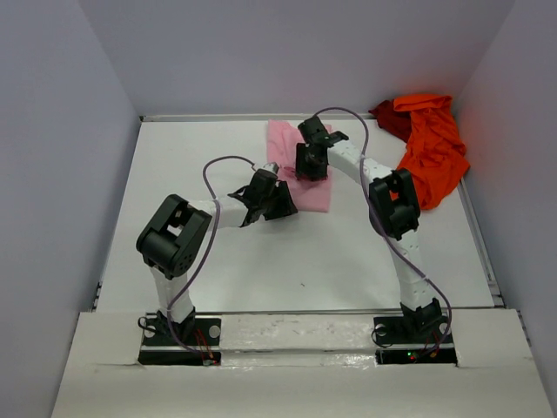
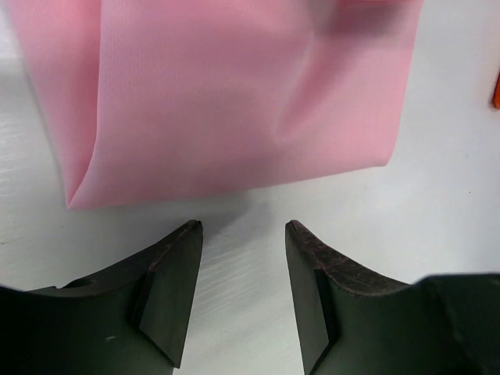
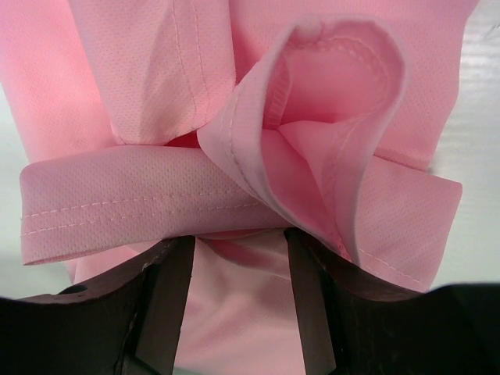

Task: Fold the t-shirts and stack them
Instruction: Fold the rectangle-folded T-shirt at the center of the board.

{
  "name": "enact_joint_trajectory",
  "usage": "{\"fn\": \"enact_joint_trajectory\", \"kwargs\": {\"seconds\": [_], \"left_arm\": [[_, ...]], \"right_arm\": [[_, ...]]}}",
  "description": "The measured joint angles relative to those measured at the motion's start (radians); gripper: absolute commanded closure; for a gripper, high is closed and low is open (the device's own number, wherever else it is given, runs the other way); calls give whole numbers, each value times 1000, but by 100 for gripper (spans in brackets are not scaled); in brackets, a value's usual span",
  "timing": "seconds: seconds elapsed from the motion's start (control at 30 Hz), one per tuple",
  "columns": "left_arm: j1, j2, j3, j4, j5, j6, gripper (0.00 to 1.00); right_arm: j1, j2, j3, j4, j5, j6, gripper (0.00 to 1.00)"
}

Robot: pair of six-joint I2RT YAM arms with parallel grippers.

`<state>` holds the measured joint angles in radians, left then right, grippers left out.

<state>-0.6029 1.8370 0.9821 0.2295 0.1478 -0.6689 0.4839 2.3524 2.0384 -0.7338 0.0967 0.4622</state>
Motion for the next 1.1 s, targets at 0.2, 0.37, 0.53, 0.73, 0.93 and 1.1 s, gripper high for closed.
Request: {"fn": "enact_joint_trajectory", "kwargs": {"seconds": [0.2,0.37,0.53,0.73,0.93,1.1], "left_arm": [[-6,7,-1,24,-6,10,41],[-6,14,-5,49,-5,10,42],[-7,8,-6,46,-12,17,42],[-6,2,62,-18,-41,47,42],[1,2,184,-23,-52,66,41],[4,5,245,-38,-83,95,41]], "right_arm": [[-29,32,53,2,-3,-11,44],[-40,35,70,2,-4,-20,44],[-43,35,59,7,-15,-21,45],[-43,16,-7,41,-23,-21,46],[-43,-3,-39,48,-23,-21,46],[-43,-3,-39,48,-23,-21,46]]}}
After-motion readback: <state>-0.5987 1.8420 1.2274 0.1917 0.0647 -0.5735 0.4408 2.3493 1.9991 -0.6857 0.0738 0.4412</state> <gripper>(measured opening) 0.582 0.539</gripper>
